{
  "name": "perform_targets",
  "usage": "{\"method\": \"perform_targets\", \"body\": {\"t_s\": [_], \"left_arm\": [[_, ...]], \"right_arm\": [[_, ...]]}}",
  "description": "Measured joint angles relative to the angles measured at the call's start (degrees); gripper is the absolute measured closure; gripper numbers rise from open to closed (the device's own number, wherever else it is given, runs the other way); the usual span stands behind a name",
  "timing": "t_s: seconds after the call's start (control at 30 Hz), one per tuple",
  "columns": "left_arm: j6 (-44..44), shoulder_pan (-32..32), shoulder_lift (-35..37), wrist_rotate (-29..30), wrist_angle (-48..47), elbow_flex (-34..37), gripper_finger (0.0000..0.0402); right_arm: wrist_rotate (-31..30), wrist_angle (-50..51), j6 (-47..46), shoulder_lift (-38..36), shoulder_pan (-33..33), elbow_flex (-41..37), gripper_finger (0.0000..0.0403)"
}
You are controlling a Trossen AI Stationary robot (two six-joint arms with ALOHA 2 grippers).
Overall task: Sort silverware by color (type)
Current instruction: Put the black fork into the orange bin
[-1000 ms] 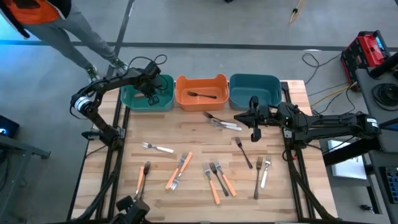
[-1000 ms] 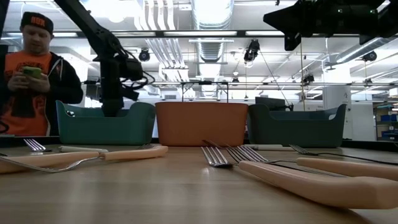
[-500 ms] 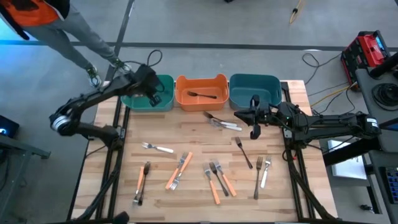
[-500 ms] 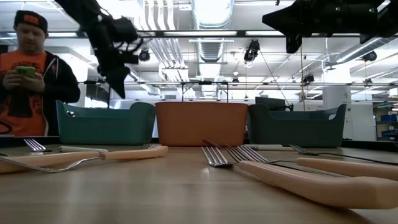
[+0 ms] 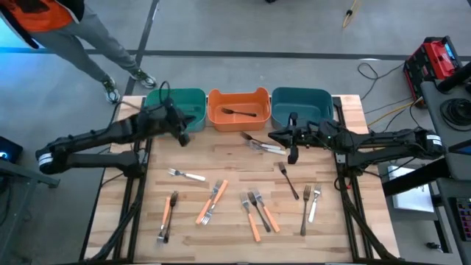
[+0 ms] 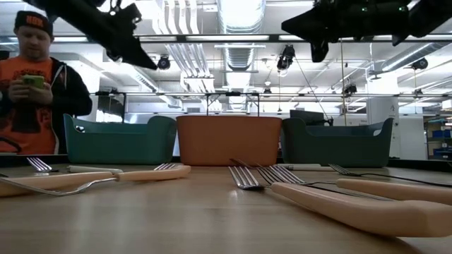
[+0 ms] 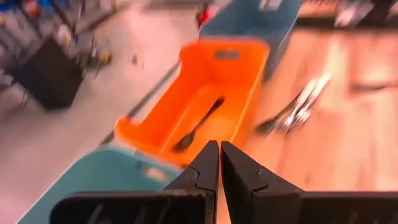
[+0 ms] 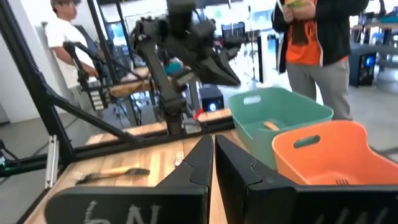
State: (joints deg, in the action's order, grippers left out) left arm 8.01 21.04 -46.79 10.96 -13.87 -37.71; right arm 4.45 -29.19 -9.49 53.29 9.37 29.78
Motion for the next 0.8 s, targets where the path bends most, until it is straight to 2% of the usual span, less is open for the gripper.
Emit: {"method": "perform_targets", "body": {"t_s": [0.2, 0.33, 0.63, 0.8], "left_arm": [[0.0, -5.6, 5.7, 0.0, 10.9, 5.7, 0.0401], [-0.1, -6.8, 7.8, 0.0, 12.7, 6.8, 0.0401], [-3.8, -7.2, 7.1, 0.0, 13.1, 6.7, 0.0401], [-4.3, -9.6, 5.4, 0.0, 15.7, 6.7, 0.0401]], "right_arm": [[0.0, 10.1, -1.2, 2.1, 0.0, 5.7, 0.0394], [0.0, 17.8, -1.8, 3.3, 0.0, 10.5, 0.0394], [-0.1, 36.4, -8.2, 8.1, -0.4, 20.7, 0.0394], [0.0, 50.8, -14.2, 12.2, -2.1, 26.0, 0.0394]]}}
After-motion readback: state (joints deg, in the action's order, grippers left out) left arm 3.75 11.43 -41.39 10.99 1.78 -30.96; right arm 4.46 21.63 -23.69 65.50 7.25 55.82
